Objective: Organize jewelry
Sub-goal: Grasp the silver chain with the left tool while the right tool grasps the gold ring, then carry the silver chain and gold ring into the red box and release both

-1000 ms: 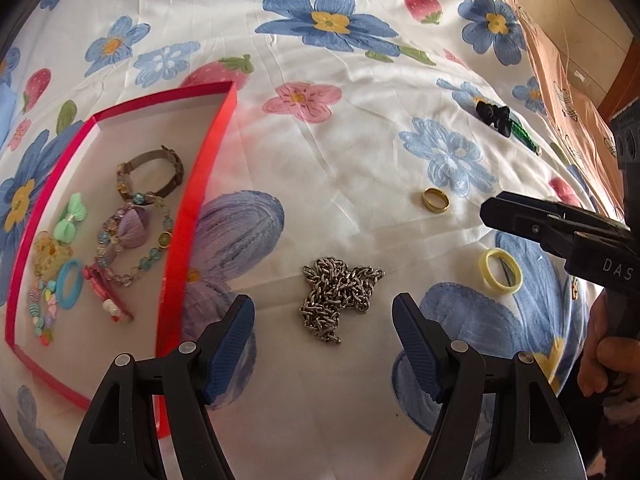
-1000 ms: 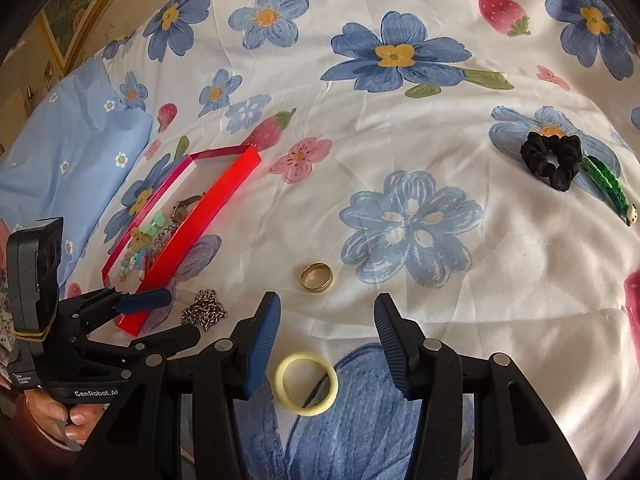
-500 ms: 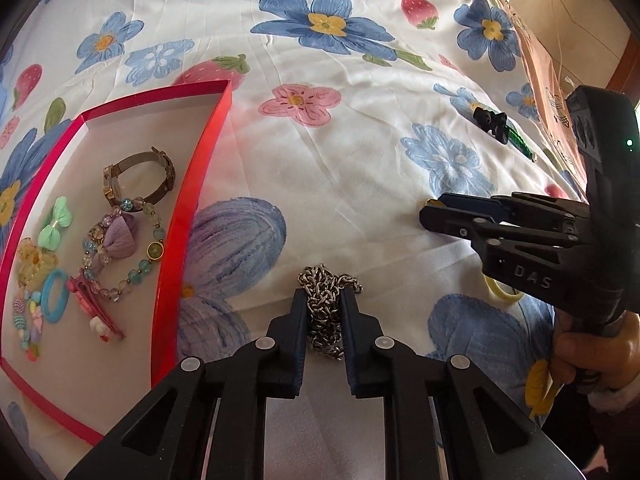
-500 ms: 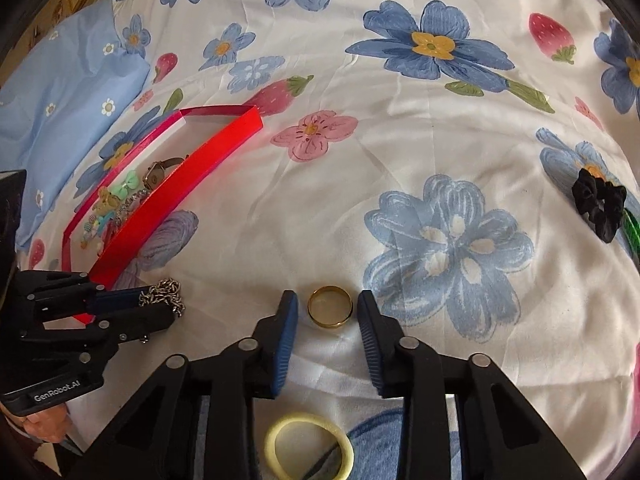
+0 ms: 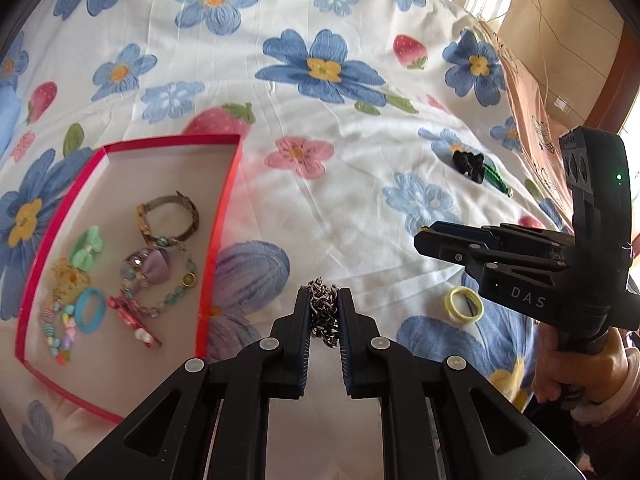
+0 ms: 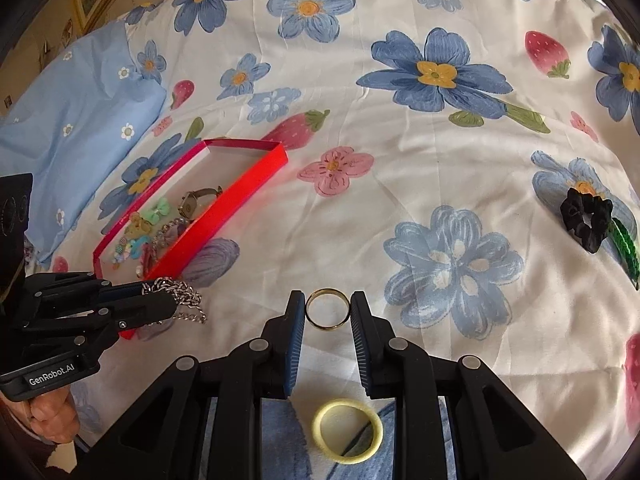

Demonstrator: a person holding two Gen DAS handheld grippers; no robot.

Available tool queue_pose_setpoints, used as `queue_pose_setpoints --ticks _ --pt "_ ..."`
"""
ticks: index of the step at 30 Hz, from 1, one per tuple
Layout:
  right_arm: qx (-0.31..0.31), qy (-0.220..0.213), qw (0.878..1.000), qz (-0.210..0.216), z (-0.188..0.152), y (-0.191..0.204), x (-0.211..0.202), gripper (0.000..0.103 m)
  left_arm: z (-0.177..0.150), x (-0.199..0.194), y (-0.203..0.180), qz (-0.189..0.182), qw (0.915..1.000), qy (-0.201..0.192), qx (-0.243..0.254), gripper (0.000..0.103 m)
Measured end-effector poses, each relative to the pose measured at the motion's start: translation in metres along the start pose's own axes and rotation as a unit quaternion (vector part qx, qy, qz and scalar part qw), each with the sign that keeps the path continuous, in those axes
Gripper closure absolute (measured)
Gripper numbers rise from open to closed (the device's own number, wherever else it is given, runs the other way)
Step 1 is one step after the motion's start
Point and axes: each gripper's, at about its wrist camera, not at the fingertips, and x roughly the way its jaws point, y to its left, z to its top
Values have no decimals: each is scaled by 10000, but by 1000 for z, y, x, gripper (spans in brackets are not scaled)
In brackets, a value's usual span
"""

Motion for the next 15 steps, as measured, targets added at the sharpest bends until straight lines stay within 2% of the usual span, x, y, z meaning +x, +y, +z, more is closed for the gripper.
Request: queue_pose_setpoints --ticks 8,15 --pt "-69 -193 9995 243 9 20 -17 80 -4 -44 14 107 9993 -337 -156 92" --pt "-157 -202 9985 475 14 41 -15 80 -8 -70 35 265 9977 -528 -341 92"
